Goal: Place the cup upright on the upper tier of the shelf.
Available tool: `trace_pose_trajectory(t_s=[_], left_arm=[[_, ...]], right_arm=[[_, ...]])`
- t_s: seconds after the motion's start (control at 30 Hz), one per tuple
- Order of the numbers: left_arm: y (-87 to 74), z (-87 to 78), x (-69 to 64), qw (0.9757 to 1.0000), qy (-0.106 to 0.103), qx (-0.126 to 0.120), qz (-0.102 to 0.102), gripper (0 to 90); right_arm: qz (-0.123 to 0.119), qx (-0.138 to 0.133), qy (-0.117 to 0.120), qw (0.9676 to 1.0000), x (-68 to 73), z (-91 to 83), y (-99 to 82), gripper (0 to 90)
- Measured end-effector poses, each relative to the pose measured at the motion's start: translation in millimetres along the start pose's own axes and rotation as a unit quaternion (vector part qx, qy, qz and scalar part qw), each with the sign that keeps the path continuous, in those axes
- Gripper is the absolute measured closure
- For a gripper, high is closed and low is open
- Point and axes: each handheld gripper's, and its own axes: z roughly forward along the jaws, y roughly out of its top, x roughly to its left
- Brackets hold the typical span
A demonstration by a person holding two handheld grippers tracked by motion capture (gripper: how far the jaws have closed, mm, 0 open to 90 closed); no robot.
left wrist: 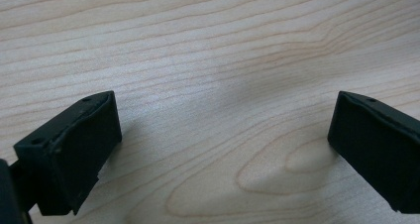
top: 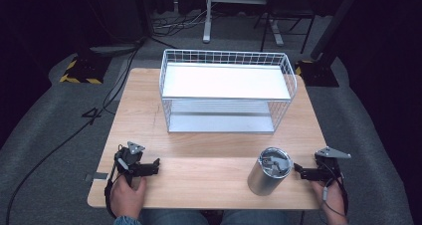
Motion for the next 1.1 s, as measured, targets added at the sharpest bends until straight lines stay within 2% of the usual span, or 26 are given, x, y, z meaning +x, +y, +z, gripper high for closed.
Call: trace_pose_trajectory(t_s=[0.67, 0.83, 0.97, 1.0, 1.1], left_arm=[[1.5, 1.3, -0.1, 1.0, 0.0, -0.001, -0.001, 0.5], [1.8, 1.6, -0.3, 1.0, 0.0, -0.001, -0.004, 0.5], [1.7, 1.6, -0.5, 1.0, 0.0, 0.0, -0.004, 0.5], [1.7, 1.6, -0.5, 1.0, 0.0, 0.0, -0.004, 0.5], [1.6, 1.6, -0.5, 1.0, 0.0, -0.001, -0.004, 0.5]], right_arm=[[0.002, 0.0, -0.002, 1.0, 0.0, -0.2, 0.1, 2.7], [0.019, 0.002, -0.018, 0.9996, 3.7, -0.3, 0.3, 2.5], [0.015, 0.014, -0.012, 0.9997, 2.2, -3.5, -0.2, 2.0], [0.021, 0.016, -0.011, 0.9996, 1.5, -5.5, -0.2, 2.4], [0.022, 0.013, -0.006, 0.9996, 2.0, -8.4, 0.2, 2.3]])
